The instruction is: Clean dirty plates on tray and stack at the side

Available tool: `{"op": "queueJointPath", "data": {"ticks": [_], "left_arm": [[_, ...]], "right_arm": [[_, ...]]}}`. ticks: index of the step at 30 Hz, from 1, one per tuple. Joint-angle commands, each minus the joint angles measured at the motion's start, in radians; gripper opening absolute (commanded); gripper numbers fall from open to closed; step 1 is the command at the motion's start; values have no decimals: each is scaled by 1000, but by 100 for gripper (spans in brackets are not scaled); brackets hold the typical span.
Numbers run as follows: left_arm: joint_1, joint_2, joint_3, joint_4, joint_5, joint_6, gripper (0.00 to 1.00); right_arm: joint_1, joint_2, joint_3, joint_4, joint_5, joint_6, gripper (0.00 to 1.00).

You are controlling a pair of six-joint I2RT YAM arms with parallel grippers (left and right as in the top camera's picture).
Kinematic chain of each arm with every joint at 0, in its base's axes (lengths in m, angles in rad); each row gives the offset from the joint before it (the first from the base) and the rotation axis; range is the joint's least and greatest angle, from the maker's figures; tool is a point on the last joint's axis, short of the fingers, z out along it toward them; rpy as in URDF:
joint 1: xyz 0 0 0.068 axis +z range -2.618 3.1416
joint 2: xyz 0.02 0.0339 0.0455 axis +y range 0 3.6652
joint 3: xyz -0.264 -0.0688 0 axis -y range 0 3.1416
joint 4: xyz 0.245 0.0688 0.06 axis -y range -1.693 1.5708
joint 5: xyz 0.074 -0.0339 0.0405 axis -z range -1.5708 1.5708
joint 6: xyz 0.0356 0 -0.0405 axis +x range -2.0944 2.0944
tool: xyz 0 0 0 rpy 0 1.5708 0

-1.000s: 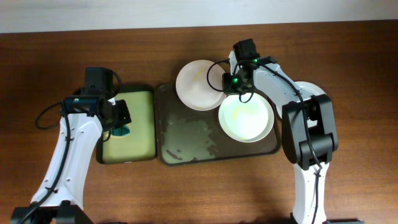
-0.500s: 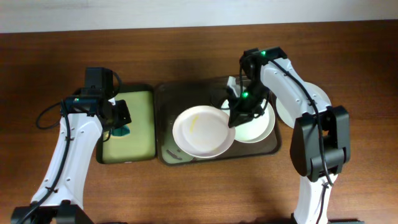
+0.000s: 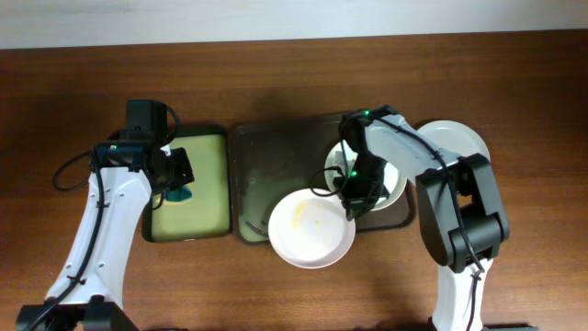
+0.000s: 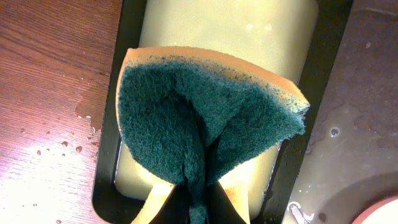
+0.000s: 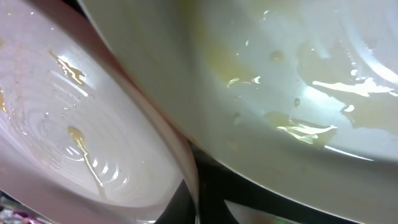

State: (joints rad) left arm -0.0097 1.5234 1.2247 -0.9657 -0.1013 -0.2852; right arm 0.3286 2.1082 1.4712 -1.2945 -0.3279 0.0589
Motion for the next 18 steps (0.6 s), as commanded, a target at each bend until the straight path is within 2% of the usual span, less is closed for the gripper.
{"op": "queueJointPath", "data": {"ticks": [1,8,10,11,12,14,16,18], "left_arm": [[0,0,2,-1,7,-10,6],[-3,0,2,12,10,-10,6],[-3,0,2,14,11,-10,6],[-3,0,2,13,26,-10,6],[-3,0,2,14,58,-10,3],[-3,0,2,14,101,3,0],[-3,0,5,22,171,45,0],[-3,0,30,-3,182,48,0]], "right_arm": [[-38,-19,-6,56,53,32,4],[-42,-19,14,186,79,23,4],[-42,-19,16,223,79,24,7],[-42,-19,16,219,78,24,20],[-41,-19,16,204,71,24,45],[-57,-21,57,131,62,24,48],[-72,-31,181,6,-31,-35,48],[-75,-40,299,-115,-42,-56,52]]}}
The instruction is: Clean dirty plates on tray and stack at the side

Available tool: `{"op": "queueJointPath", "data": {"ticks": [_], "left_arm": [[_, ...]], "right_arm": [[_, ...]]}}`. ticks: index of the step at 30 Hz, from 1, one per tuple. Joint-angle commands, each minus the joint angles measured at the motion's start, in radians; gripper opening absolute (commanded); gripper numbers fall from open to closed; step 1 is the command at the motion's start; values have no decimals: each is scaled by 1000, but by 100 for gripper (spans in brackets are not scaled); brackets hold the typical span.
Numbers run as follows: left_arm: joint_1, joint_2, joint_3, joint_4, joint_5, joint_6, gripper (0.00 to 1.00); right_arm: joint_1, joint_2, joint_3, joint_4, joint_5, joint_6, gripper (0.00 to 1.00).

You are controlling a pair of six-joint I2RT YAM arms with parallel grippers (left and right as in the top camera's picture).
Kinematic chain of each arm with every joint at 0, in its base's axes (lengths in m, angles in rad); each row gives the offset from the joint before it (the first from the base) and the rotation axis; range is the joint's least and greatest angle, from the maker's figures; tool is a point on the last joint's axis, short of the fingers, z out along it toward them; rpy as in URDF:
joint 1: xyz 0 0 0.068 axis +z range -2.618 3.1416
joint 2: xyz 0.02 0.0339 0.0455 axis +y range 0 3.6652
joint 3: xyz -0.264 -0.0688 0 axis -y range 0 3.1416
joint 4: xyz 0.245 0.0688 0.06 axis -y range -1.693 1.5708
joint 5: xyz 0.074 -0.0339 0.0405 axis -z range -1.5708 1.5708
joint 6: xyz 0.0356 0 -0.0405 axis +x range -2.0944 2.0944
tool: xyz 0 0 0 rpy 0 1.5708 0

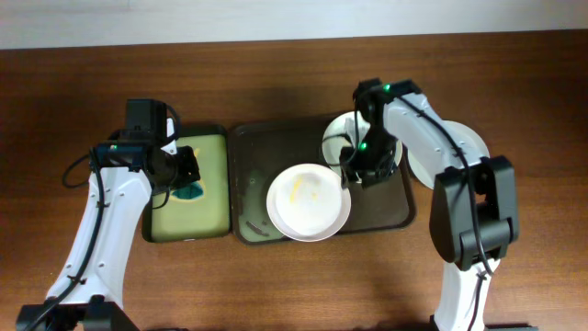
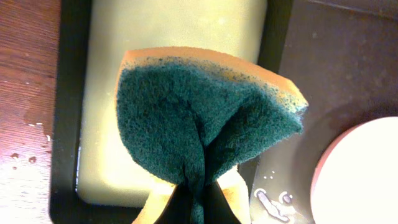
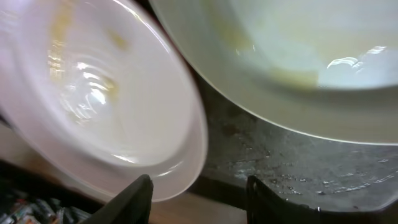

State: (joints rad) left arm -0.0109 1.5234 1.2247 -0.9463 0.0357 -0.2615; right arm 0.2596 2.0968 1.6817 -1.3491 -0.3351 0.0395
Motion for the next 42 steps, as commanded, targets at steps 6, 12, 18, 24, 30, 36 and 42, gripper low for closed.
{"op": "queueJointPath", "data": {"ticks": [6,12,18,24,30,36,42], "left_arm": [[-241,46,253,-168,54,31,0],[-283,233,253,-105,135,58,0],[-389,287,251,-1,244,96,0],[-406,309,250,-28,200,95,0],[-406,309,250,-32,183,95,0],[-403,309,249,-29,-138,22,1],[-404,309,249,-39,-130,19,3]], "right_arm": [[-5,-28,53,-200,-20,-108,53],[6,-471,-329,106,153,197,67],[163,-652,-473,321,227,422,30],[192,-308,-562,482,204,475,13],[192,-289,-582,556,204,494,4],[192,-289,-582,703,184,494,6],[192,-288,-600,684,187,493,27]]}}
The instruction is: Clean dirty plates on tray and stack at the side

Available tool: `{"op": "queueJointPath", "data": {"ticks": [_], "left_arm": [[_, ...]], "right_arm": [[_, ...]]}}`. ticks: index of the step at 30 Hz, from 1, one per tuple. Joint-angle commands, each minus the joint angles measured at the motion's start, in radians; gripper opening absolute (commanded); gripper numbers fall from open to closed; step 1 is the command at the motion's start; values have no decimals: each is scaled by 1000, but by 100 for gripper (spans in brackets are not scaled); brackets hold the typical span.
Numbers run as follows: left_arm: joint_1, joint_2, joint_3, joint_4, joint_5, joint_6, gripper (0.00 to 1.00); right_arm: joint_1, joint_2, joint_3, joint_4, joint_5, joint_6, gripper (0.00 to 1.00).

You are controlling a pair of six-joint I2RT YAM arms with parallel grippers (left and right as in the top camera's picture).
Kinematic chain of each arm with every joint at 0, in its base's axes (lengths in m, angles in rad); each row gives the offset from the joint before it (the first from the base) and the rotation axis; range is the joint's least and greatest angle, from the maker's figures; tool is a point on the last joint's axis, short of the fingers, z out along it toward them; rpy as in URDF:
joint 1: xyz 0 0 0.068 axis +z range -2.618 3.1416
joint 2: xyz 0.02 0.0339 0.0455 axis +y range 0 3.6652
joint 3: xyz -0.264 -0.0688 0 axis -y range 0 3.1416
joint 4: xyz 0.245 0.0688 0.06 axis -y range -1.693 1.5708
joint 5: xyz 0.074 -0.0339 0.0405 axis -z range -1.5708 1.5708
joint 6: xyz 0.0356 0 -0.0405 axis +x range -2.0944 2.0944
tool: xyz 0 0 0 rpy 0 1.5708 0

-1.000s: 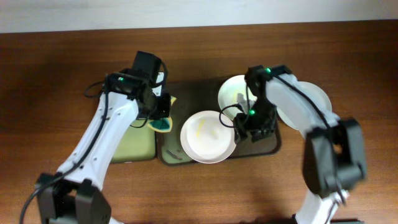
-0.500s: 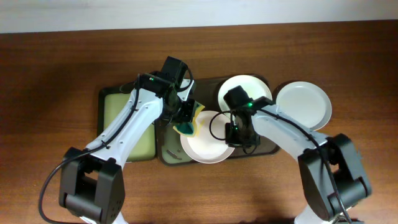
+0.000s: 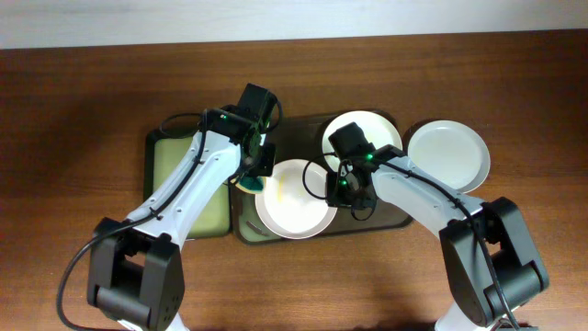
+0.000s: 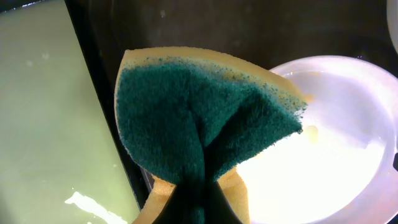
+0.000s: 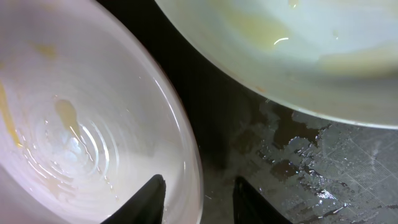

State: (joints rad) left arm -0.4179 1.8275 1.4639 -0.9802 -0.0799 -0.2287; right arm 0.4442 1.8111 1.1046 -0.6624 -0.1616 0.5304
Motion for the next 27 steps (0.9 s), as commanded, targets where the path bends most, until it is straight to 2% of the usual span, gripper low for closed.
{"op": "queueJointPath", "data": {"ticks": [1,3,4,7,10,11,12,16,18,19,25,26,27], "left_arm": [[3,5,10,-5,-14,-14,3],[3,5,10,-5,-14,-14,4],[3,5,10,-5,-14,-14,4],[3,5,-1,-5,40,-63,3],[3,6,-82,75,101,-67,9],[3,6,-105,107,157,-66,2],[3,6,-107,117,182,-66,0],[-22,7,-117,128,181,-72,0],[-34,7,-174,161,177,-120,0],[-34,7,-205,204,179,-123,0],[-56,9,-259,246,215,-123,0],[-60,9,-259,253,215,-123,1],[-59,9,-259,259,215,-123,16]], "right_arm": [[7,-3,-34,6,14,2,19],[6,-3,-39,17,16,2,12],[6,-3,-39,23,16,2,4],[6,-3,-39,26,16,2,4],[6,-3,-39,28,16,2,4],[6,-3,-39,31,16,2,4],[6,-3,-39,32,16,2,4],[6,-3,-39,32,16,2,4],[6,-3,-39,32,16,2,4],[6,-3,-39,32,16,2,4],[7,-3,-39,32,16,2,4],[7,-3,-39,31,16,2,4],[7,-3,-40,31,16,2,4]]}}
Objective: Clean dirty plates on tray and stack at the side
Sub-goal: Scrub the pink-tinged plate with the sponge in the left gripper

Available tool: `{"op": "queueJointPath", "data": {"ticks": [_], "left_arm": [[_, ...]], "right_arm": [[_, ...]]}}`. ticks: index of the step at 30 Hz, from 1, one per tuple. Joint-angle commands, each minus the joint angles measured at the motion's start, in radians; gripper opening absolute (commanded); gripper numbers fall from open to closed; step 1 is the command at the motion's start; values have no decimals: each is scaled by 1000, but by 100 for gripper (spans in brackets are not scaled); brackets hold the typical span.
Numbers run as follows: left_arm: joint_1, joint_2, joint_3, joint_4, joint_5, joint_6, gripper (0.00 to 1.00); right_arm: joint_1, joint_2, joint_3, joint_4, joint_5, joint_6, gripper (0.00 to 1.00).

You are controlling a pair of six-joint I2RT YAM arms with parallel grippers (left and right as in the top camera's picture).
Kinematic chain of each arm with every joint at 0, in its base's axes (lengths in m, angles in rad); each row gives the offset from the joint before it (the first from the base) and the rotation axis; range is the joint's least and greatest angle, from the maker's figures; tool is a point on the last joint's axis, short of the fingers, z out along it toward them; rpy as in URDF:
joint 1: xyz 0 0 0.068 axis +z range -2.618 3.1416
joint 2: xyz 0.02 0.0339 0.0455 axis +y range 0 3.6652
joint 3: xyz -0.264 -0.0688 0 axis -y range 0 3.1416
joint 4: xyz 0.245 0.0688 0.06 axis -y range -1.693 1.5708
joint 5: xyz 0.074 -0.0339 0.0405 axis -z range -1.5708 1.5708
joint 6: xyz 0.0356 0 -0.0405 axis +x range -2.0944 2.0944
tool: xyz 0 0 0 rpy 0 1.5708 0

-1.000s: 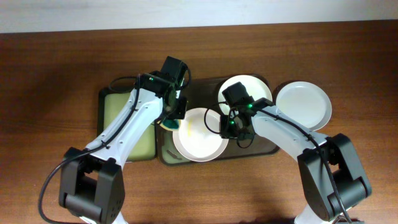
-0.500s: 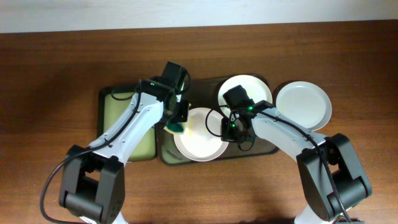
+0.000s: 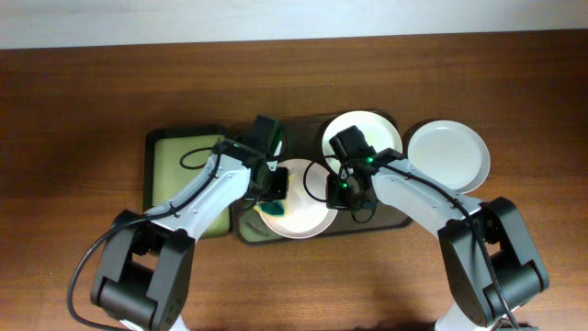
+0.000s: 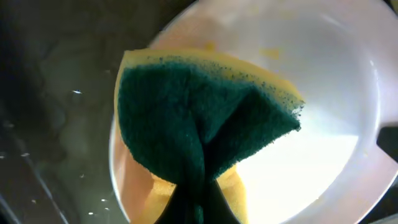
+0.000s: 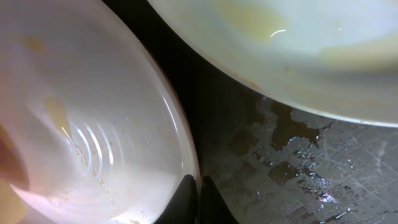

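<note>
A white dirty plate (image 3: 303, 204) with yellow smears lies at the middle front of the dark tray (image 3: 246, 147). My left gripper (image 3: 273, 191) is shut on a folded green and yellow sponge (image 4: 199, 118) that sits over the plate's left part (image 4: 323, 93). My right gripper (image 5: 194, 186) is shut on this plate's right rim (image 5: 180, 134). A second dirty plate (image 3: 363, 138) lies at the tray's back right, and shows at the top of the right wrist view (image 5: 298, 50). A clean white plate (image 3: 446, 156) rests on the table right of the tray.
A black dish of yellowish soapy water (image 3: 179, 179) stands left of the tray. The tray floor (image 5: 311, 168) is wet. Both arms cross over the tray's middle, close to each other.
My right gripper was open astride the front plate's rim and is now shut on it. My left gripper moved from the tray's left edge onto the plate with the sponge.
At first my left gripper held the sponge over the soapy dish while my right gripper held the front plate at the tray's front edge. Then the right stood open, the plate further in. The left came over beside the plate; now the sponge is on it.
</note>
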State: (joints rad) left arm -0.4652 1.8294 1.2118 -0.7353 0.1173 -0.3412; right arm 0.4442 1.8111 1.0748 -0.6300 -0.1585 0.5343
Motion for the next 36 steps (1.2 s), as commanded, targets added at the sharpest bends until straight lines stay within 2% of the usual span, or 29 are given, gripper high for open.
{"op": "queueJointPath", "data": {"ticks": [1,2,4,5,6,8,12,14,16,17,20,27,31,36], "left_arm": [[-12,7,-7,15,18,-10,31],[-12,7,-7,15,18,-10,19],[-12,7,-7,18,18,-10,23],[-12,7,-7,18,18,-10,20],[-13,7,-7,17,18,-10,11],[-13,7,-7,17,18,-10,44],[-27,7,-24,20,-2,-10,44],[-37,7,-47,36,-12,-10,38],[-38,7,-48,40,-12,-10,26],[-38,7,-48,43,-12,-10,13],[-34,7,-15,58,-79,-10,0],[-36,19,-23,73,-133,-10,0],[-36,134,-33,103,-122,-26,0],[-36,228,-33,124,127,-24,7]], "right_arm": [[7,-3,-10,-2,13,-2,4],[7,-3,-10,-2,13,-2,4],[7,-3,-10,-2,13,-2,4],[7,-3,-10,-2,13,-2,4],[7,-3,-10,-2,13,-2,4],[7,-3,-10,-2,13,-2,4],[7,-3,-10,-2,12,-2,4],[7,-3,-10,-2,12,-2,4],[7,-3,-10,-2,12,-2,4],[7,-3,-10,-2,12,-2,4],[7,-3,-10,-2,13,-2,4],[7,-3,-10,-2,12,-2,4],[7,-3,-10,-2,12,-2,4],[7,-3,-10,-2,12,-2,4]]}}
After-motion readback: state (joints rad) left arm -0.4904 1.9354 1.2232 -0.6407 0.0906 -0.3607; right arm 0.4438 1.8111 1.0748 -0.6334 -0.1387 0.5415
